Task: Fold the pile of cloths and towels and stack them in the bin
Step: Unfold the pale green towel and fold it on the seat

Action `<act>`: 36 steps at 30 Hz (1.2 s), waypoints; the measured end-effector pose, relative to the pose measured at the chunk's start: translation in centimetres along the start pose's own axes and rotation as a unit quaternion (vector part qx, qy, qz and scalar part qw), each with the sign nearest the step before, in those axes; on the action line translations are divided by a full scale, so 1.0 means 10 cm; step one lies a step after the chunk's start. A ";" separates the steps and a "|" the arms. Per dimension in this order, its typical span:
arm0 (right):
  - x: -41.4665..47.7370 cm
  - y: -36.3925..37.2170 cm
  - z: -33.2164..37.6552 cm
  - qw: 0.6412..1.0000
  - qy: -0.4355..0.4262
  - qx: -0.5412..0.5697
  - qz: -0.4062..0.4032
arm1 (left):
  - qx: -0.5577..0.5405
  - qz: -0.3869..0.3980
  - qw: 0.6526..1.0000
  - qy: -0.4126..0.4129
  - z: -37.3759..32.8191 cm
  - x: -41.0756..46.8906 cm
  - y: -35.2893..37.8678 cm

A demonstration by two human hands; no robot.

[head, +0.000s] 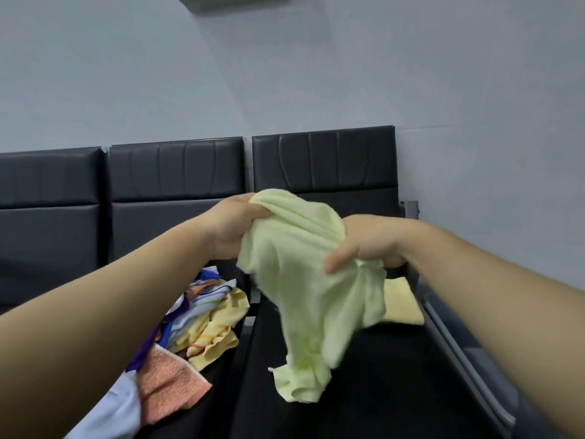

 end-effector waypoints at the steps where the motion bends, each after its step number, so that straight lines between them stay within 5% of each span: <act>1: 0.02 0.02 -0.01 0.997 0.024 -0.077 -0.012 | 0.007 -0.002 1.000 -0.005 -0.01 -0.01 0.03; 5: 0.06 -0.02 0.07 0.962 0.073 -0.240 -0.108 | 0.221 0.080 0.970 -0.055 0.04 -0.10 0.08; 7: 0.05 -0.09 0.13 0.968 0.064 -0.202 -0.133 | 0.386 0.100 0.913 -0.084 0.07 -0.14 0.10; 9: 0.05 -0.13 0.15 0.989 0.047 -0.083 -0.114 | 0.424 0.093 0.895 -0.103 0.08 -0.14 0.07; 14: 0.00 -0.11 0.07 0.995 -0.008 0.101 -0.006 | 0.066 0.078 0.992 -0.075 0.01 -0.04 -0.12; 16: 0.01 -0.05 0.03 0.999 0.001 0.034 0.018 | -0.028 0.046 0.996 -0.067 -0.02 -0.01 -0.09; 20: 0.09 0.04 0.01 0.981 0.051 -0.182 -0.037 | -0.030 0.041 0.995 -0.081 0.03 -0.02 0.02; 23: 0.11 -0.02 0.13 0.953 0.058 -0.271 -0.120 | 0.189 0.098 0.974 -0.081 0.13 -0.03 0.01; 25: 0.12 -0.10 0.16 0.959 0.043 -0.224 -0.170 | 0.460 0.080 0.882 -0.069 0.19 -0.02 -0.01; 26: 0.13 -0.13 0.15 0.972 0.032 -0.156 -0.173 | 0.511 0.065 0.853 -0.081 0.22 -0.01 -0.06; 29: 0.14 -0.10 0.09 0.990 -0.005 0.039 -0.133 | 0.352 0.082 0.923 -0.130 0.24 0.00 -0.22; 32: 0.10 0.00 0.00 0.988 -0.035 0.142 -0.056 | 0.104 0.089 0.986 -0.092 0.14 0.04 -0.34; 36: 0.11 0.12 -0.11 0.997 0.016 -0.069 -0.015 | -0.023 0.084 0.996 -0.026 0.02 0.04 -0.22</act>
Point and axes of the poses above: each hand's wrist, its own x-axis towards the middle knuckle, its own y-axis out of the palm, z = x × y, the point moved 2 cm from there along x, towards the middle knuckle, and after that the axes turned 5 degrees about -x, right-handed, at the moved point
